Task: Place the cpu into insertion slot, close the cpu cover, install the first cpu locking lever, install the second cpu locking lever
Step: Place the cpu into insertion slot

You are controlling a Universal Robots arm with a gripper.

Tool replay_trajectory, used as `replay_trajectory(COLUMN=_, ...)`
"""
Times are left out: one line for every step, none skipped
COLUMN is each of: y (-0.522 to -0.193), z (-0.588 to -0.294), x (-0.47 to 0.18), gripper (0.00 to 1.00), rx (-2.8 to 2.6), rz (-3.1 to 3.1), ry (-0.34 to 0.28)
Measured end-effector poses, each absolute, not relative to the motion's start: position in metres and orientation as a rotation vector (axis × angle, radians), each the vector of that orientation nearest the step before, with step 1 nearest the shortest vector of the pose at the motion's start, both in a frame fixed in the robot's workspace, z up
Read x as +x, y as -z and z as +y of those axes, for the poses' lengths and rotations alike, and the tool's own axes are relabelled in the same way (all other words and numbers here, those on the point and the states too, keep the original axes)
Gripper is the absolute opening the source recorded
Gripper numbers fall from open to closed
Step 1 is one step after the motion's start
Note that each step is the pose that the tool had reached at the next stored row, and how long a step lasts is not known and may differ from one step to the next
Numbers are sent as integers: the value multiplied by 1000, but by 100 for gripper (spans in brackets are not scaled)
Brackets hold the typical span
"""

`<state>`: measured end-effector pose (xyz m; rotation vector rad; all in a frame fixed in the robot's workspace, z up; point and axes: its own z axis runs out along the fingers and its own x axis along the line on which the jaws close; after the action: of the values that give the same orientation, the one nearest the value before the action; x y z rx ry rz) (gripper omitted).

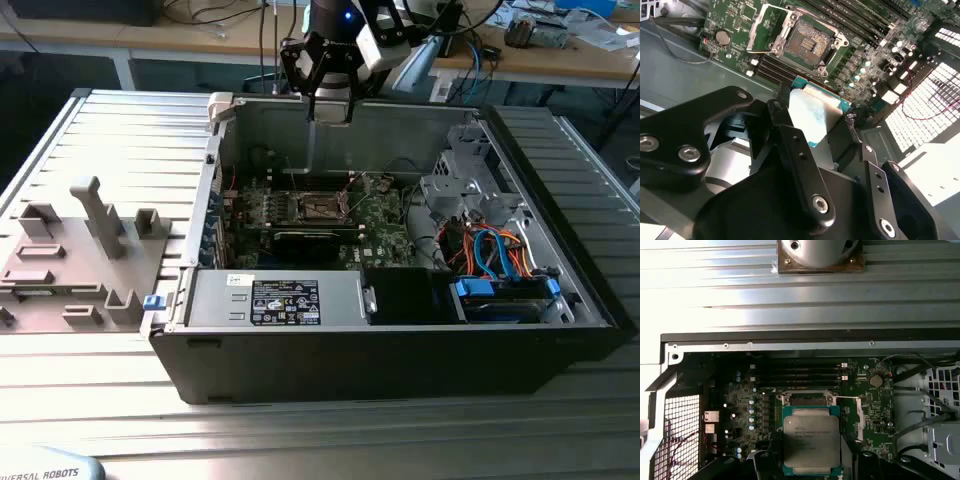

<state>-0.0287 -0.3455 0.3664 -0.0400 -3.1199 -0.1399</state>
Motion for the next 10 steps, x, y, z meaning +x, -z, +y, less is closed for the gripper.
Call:
replay_trajectory(y=-366, z=-346, x=-29, gripper=54, rx=-40, rz=-3120, ry=140)
replay_trajectory(y=-366, z=-346, x=-29, gripper=54, rx=-40, rz=-3120, ry=140)
replay_trajectory(y=-366, z=-346, x=-29, gripper=54, rx=-40, rz=-3120, ry=140)
replay_trajectory(y=-365, z=-346, x=-29, gripper=54, rx=-40, rz=-3120, ry=140)
replay_trajectory(y=-365, z=-346, x=-29, gripper=54, rx=-40, rz=-3120, ry=140)
replay_trajectory(y=-364, z=-346, x=-29, gripper=54, rx=-40, rz=-3120, ry=140)
replay_trajectory(y=-363, z=-346, x=-29, gripper=54, rx=-40, rz=-3120, ry=140)
replay_trajectory(y=-363, z=-346, x=-29, gripper=54, rx=-40, rz=-3120, ry=140)
replay_trajectory(y=-363, z=-346, x=-29, gripper=54, rx=-40, rz=-3120, ry=140)
replay_trajectory(y=-363, z=-346, x=-29, gripper=54, rx=-40, rz=-3120, ry=140)
